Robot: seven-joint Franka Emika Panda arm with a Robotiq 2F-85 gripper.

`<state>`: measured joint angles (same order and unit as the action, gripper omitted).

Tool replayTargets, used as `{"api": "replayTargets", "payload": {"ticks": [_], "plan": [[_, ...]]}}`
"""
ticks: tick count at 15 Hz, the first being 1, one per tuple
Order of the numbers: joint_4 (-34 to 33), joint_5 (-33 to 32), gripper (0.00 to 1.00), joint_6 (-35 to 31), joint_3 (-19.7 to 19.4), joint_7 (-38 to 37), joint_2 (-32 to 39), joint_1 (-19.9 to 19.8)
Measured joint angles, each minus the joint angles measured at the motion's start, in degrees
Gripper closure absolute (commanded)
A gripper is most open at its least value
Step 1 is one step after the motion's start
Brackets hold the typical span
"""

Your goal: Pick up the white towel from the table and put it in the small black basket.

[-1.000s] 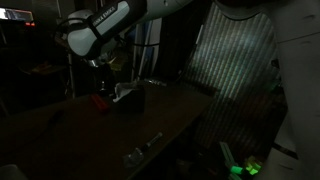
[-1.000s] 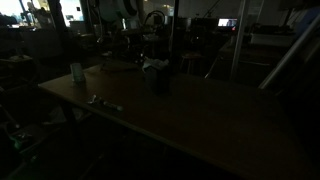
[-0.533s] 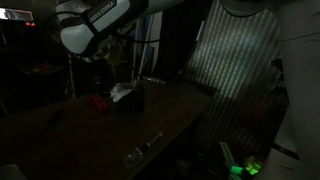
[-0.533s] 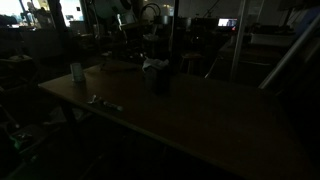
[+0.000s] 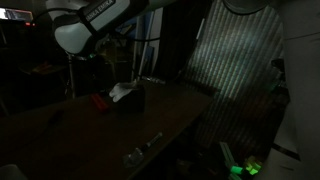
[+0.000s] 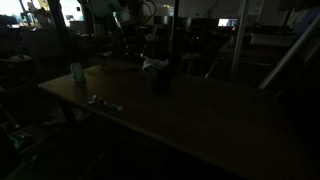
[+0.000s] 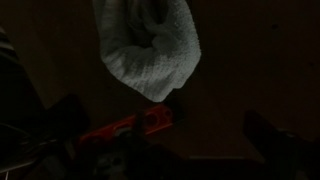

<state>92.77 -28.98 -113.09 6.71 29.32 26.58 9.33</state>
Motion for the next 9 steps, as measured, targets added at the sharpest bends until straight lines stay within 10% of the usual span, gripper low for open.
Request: {"api": "replayTargets", "payload": {"ticks": [9], "plan": [[-0.09, -6.46, 0.0, 0.04, -1.75, 2.61, 1.43, -0.65]]}}
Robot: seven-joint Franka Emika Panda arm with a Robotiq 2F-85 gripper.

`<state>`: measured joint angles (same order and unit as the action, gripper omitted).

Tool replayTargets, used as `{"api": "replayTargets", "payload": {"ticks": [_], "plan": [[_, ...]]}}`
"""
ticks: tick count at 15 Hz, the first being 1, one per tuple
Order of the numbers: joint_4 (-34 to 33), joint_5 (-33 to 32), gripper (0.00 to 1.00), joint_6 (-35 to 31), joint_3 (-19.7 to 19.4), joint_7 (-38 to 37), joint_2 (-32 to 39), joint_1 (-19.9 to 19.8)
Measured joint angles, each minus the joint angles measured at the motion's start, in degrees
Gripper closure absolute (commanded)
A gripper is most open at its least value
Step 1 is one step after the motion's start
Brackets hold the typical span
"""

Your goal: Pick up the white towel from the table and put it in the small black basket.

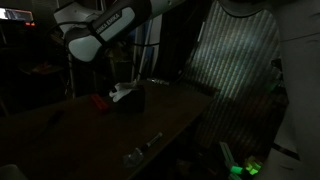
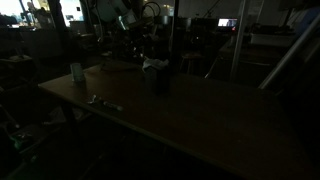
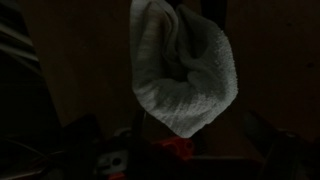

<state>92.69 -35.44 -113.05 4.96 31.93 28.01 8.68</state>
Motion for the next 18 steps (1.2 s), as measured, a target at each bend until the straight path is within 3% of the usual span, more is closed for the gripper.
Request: {"api": "replayTargets", "payload": {"ticks": [18], "plan": [[-6.23, -4.18, 0.0, 0.16, -0.06, 5.6, 5.93, 0.16]]}}
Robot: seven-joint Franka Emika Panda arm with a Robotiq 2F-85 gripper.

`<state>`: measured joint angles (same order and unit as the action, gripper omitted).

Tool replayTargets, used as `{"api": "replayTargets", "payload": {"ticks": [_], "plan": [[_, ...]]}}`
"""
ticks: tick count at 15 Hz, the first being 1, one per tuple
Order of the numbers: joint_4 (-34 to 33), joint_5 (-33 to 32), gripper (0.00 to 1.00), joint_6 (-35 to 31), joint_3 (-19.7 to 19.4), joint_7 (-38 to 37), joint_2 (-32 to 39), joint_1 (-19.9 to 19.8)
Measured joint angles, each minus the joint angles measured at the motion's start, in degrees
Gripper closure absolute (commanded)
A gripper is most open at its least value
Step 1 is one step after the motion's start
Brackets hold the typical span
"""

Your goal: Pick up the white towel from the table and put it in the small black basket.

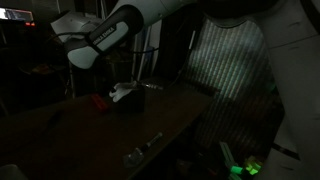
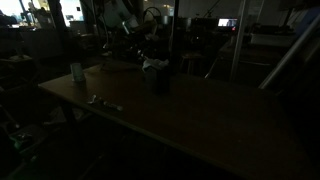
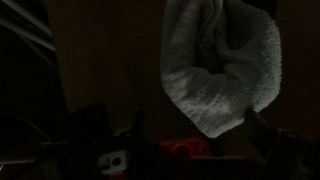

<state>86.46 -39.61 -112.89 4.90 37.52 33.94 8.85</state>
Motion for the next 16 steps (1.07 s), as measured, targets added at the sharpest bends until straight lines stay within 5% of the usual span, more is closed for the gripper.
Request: {"api": "replayTargets", "payload": {"ticks": [16], "plan": [[-6.08, 1.39, 0.0, 6.71, -0.44, 2.45, 5.16, 0.0]]}}
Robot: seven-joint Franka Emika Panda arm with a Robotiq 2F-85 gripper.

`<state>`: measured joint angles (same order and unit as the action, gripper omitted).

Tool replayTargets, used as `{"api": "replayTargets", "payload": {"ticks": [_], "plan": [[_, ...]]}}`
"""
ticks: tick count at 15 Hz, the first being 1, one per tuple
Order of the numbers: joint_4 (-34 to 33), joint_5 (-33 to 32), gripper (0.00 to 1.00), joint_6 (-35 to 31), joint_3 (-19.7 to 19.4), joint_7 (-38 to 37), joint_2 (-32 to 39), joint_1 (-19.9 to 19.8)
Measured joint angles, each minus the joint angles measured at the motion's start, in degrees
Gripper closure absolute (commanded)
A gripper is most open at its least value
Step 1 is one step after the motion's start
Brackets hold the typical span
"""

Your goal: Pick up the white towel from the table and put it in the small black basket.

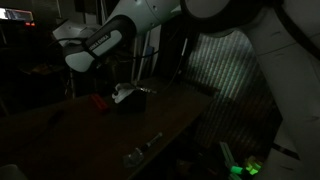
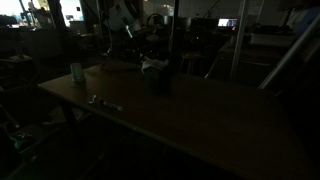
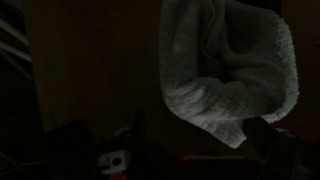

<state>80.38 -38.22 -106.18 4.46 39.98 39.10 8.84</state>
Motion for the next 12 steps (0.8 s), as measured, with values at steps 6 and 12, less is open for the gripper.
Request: {"api": "replayTargets", "payload": {"ticks": [6, 12], "plan": [[0.07, 2.7, 0.0, 4.53, 0.1, -0.02, 0.13, 0.0], [0.07, 3.43, 0.09, 6.17, 0.09, -0.05, 0.15, 0.0]]}}
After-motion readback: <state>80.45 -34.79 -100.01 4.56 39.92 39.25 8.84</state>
